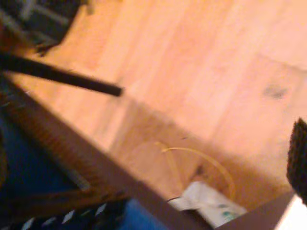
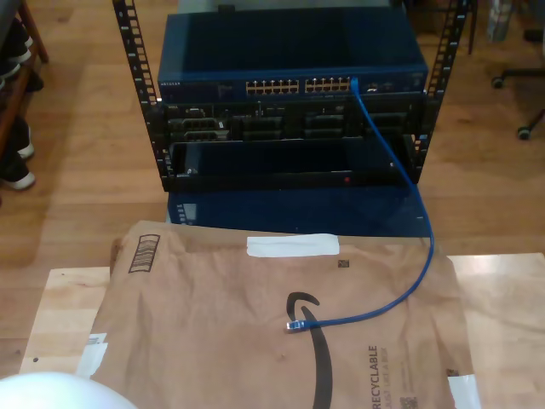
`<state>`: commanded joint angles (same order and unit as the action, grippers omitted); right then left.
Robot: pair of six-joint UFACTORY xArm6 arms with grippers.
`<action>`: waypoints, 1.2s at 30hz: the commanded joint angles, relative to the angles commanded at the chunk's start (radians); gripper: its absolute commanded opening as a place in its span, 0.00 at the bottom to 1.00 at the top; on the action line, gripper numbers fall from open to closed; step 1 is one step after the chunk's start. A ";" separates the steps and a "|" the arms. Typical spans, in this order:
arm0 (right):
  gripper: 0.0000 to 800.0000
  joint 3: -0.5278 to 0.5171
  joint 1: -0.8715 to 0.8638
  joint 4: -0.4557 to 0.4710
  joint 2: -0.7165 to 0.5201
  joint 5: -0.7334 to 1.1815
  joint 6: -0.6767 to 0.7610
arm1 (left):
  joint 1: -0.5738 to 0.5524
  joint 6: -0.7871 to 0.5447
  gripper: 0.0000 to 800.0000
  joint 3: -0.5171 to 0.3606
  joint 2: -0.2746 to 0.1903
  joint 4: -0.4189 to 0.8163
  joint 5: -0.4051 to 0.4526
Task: Grab the cable and plug it in
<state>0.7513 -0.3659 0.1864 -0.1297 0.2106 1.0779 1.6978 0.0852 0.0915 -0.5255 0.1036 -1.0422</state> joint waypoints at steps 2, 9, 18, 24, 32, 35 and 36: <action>0.99 0.000 -0.009 0.058 -0.003 0.087 0.000 | 0.000 0.000 1.00 0.000 0.000 0.000 0.000; 1.00 0.006 -0.110 0.074 -0.026 0.334 -0.112 | 0.000 0.000 1.00 0.000 0.000 0.000 0.000; 1.00 0.003 -0.273 0.078 -0.086 0.583 -0.281 | 0.000 0.000 1.00 -0.002 0.000 0.000 0.000; 1.00 -0.020 -0.397 0.075 -0.167 0.789 -0.425 | 0.000 0.000 1.00 0.000 0.000 0.000 0.000; 1.00 -0.222 -0.609 0.078 -0.367 0.905 -0.652 | 0.000 0.000 1.00 0.000 0.000 0.000 0.000; 1.00 -0.281 -0.672 0.077 -0.436 0.905 -0.726 | 0.000 0.000 1.00 0.000 0.000 0.000 0.000; 1.00 -0.298 -0.700 0.075 -0.454 0.907 -0.749 | 0.000 0.000 1.00 -0.002 0.000 0.000 0.000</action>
<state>0.4536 -1.0656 0.2616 -0.5838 1.1174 0.3291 1.6978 0.0852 0.0900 -0.5255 0.1036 -1.0422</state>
